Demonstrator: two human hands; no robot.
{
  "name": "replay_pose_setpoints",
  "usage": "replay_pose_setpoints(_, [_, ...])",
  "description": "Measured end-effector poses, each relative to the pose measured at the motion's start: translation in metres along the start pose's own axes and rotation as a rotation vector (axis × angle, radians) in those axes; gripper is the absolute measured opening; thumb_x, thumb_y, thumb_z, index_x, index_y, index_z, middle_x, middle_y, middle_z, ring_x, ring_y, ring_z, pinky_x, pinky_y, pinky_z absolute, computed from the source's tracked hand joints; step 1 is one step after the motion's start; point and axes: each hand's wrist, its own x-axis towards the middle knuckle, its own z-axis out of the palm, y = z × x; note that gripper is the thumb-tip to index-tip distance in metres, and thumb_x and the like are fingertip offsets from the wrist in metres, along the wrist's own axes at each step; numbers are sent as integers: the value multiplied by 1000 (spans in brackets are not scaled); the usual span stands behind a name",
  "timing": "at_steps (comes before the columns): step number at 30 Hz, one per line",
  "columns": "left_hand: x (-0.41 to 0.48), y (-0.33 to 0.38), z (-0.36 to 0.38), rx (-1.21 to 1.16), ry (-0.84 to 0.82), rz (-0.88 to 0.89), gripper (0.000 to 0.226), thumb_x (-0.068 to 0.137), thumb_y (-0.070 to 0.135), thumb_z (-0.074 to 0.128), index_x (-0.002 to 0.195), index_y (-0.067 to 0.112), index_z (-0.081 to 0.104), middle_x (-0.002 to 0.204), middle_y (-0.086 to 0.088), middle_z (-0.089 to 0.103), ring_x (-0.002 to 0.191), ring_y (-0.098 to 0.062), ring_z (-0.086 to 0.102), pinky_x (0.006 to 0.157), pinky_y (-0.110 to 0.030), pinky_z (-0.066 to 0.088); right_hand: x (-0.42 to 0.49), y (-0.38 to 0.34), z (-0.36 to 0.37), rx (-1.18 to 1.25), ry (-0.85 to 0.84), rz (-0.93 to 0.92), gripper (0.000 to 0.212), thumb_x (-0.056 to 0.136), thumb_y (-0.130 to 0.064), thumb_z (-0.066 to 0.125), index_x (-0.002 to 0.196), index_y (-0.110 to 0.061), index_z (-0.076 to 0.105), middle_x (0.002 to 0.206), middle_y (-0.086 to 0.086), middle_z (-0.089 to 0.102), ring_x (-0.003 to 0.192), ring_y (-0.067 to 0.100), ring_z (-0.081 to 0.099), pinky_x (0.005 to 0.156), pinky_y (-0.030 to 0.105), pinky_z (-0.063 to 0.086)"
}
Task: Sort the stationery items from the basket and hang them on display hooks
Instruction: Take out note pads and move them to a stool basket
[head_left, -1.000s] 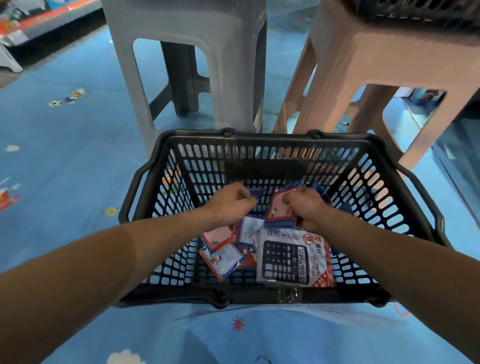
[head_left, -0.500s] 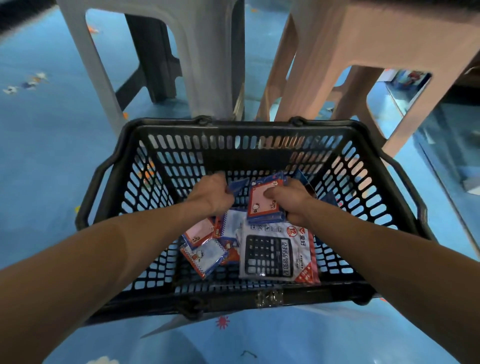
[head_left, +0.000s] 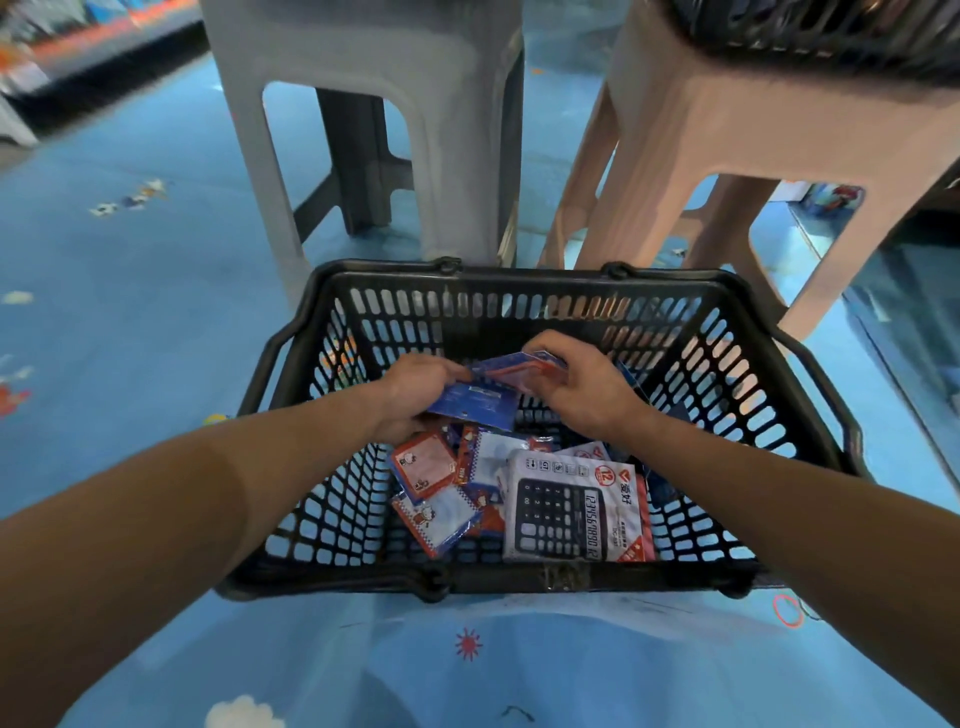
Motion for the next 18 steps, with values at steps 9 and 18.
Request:
replay_pose_setpoints(9, [-18,20,-23,-356,-360,-289,69,105,51,28,122,-5,64,91,-16,69,66,-18,66,56,-24,57,2,-22,5,345,-22,64,12,97,-2,50,101,-6,60,94,16,63,90,28,60,91,59,50])
replay_pose_setpoints(18, [-17,25,-20,-280,-303,-318,72,103,64,33,118,1,65,96,-17,74,70,-22,71,53,-27,56,0,-25,24,-134,-86,-151,27,89,-15,67,112,-25,55,105,-3,61,96,18,59,82,48,53])
